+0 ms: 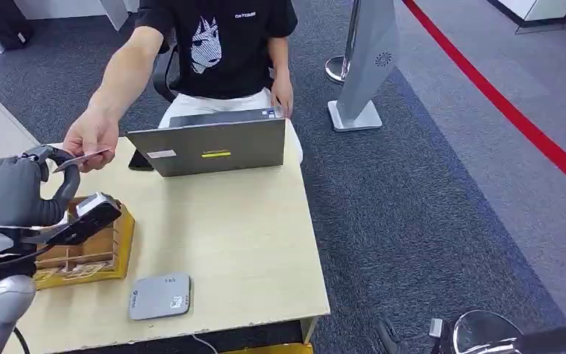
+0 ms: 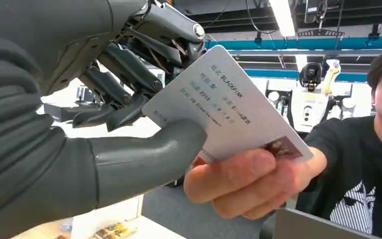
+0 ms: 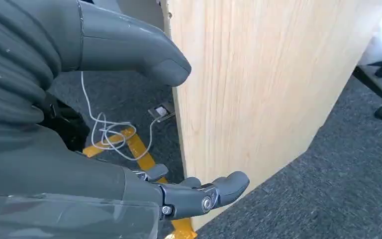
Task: Pass the card to the sensor for recognition and then transmit it.
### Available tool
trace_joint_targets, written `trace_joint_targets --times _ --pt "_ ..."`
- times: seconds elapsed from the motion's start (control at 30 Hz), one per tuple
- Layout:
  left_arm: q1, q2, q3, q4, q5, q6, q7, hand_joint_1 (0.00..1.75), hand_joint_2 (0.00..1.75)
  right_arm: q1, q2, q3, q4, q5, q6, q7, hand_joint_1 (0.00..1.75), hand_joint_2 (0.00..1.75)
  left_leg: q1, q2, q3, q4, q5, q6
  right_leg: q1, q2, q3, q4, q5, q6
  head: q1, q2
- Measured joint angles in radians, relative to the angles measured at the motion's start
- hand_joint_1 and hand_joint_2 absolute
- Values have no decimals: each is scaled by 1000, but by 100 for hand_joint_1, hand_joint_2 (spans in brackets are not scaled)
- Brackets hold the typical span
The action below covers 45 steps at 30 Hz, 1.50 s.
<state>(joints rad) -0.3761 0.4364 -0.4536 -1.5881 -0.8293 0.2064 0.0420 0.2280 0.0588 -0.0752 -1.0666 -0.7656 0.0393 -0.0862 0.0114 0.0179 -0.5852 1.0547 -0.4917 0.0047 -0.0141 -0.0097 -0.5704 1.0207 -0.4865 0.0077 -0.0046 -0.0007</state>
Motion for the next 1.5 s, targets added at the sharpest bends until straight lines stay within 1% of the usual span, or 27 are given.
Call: trace_joint_targets --times 0.07,0.1,0.13,0.33,0.47,0.5,0.57,0.67,0.77,0.8,0.9,1.07,1.17,1.33,1.4,1.5 --pt "0 0 0 0 -1 0 0 175 175 0 -1 3 0 0 0 0 0 175 0 1 0 0 0 0 0 1 -1 0 0 0 0 0" --pt "-1 0 0 2 -1 0 0 84 175 -1 -2 4 0 0 -1 0 0 175 0 1 0 0 0 0 0 1 -1 0 0 0 0 0" --pt "-3 0 0 4 -1 1 0 0 175 -1 -2 5 0 0 -2 0 0 175 0 2 0 0 0 0 0 2 -1 0 0 0 0 0" --pt "12 0 0 5 -4 42 -33 0 175 0 -4 8 0 -14 -4 -6 0 175 0 1 -2 0 -1 1 0 1 -2 0 0 0 0 0" --pt "58 2 0 -14 -1 66 -46 0 175 3 -5 8 -1 -19 -12 -7 0 175 0 1 -2 0 -1 1 0 1 -2 0 0 0 0 0" --pt "72 8 0 -25 9 55 -56 0 175 5 -5 8 -2 -19 -15 -9 0 175 0 1 -2 0 -1 1 0 1 -2 0 0 0 0 0" --pt "105 34 0 -56 28 13 -76 0 175 13 -5 8 -7 -20 -15 -13 0 175 0 2 -2 0 -1 1 0 1 -2 0 0 0 0 0" --pt "171 97 0 -116 41 -61 -103 0 175 26 -5 3 -13 -20 -12 -18 0 175 0 2 -2 0 -1 1 0 2 -3 0 0 0 0 0" --pt "222 144 4 -160 42 -85 -114 0 175 33 -5 -6 -16 -17 -6 -21 0 175 0 1 -2 0 -1 1 0 1 -3 0 0 0 0 0" --pt "240 160 5 -176 37 -114 -118 0 175 34 -4 -12 -19 -10 -1 -22 0 175 0 1 -2 0 -1 1 0 1 -3 0 0 0 0 0" --pt "288 200 5 -211 12 -154 -116 0 175 41 -2 -28 -33 8 7 -13 0 175 0 2 -2 0 -1 1 0 2 -3 0 0 0 0 0" --pt "353 246 7 -233 -22 -176 -105 0 175 44 1 -53 -50 24 15 1 0 175 0 1 -2 0 -1 1 0 1 -2 0 0 0 0 0" --pt "401 273 12 -233 -71 -177 -80 0 175 45 9 -68 -53 41 24 10 0 175 0 2 -2 0 -1 1 0 2 -3 0 0 0 0 0" --pt "489 282 42 -222 -65 -166 -63 0 175 42 18 -85 -56 56 35 19 0 175 0 2 -3 0 -1 1 0 1 -3 0 0 0 0 0" --pt "514 282 52 -212 -63 -153 -55 0 175 40 22 -91 -56 59 35 20 0 175 0 1 -2 0 -1 1 0 1 -3 0 0 0 0 0" --pt "536 282 60 -197 -61 -151 -52 0 175 38 25 -94 -56 59 36 20 0 175 0 1 -3 0 -1 1 0 1 -3 0 0 0 0 0"
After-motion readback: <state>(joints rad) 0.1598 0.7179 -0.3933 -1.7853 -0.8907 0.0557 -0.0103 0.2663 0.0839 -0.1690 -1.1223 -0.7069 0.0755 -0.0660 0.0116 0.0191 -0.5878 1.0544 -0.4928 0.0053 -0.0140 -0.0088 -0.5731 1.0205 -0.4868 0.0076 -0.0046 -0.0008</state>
